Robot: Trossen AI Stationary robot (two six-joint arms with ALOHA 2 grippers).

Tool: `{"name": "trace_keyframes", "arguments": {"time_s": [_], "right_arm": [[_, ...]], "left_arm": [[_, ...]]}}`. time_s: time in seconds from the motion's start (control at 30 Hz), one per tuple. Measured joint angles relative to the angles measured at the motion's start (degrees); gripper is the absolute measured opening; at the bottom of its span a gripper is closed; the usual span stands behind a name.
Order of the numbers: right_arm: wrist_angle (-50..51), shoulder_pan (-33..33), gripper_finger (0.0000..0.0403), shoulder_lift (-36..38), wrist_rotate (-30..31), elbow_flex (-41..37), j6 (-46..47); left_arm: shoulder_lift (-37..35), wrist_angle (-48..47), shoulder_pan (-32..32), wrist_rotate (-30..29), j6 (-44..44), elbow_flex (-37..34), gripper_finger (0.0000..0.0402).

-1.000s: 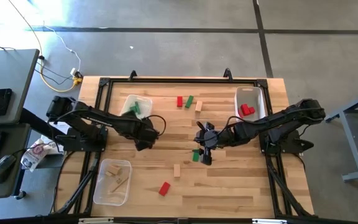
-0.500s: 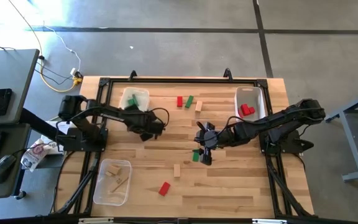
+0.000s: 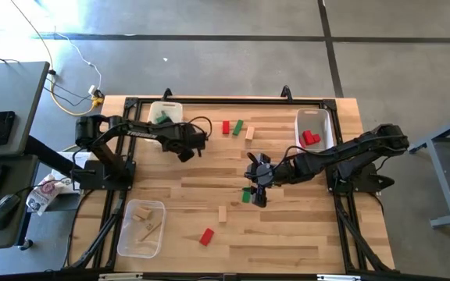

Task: Sort & place blocks by color
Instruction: Adjust the white bin, then put the red block into the gray bin

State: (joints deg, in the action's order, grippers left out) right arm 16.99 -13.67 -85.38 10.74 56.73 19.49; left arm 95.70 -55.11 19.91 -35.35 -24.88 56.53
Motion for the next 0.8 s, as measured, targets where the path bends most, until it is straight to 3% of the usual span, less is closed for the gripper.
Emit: {"name": "trace_keyframes", "arguments": {"time_s": [0.33, 0.43, 0.8], "right_arm": [[0.0, 0.0, 0.0226, 0.0, 0.0, 0.0, 0.0], [0.0, 0.0, 0.0226, 0.0, 0.0, 0.0, 0.0], [0.8, 0.0, 0.0226, 0.0, -0.2, 0.0, 1.1]], "left_arm": [[0.0, 1.5, -1.6, 0.3, 2.6, 3.8, 0.0213], [-0.3, 0.9, -3.2, 3.4, 2.6, 5.7, 0.0213], [-5.1, 1.3, -15.5, 11.0, -8.1, 7.1, 0.0213]]}}
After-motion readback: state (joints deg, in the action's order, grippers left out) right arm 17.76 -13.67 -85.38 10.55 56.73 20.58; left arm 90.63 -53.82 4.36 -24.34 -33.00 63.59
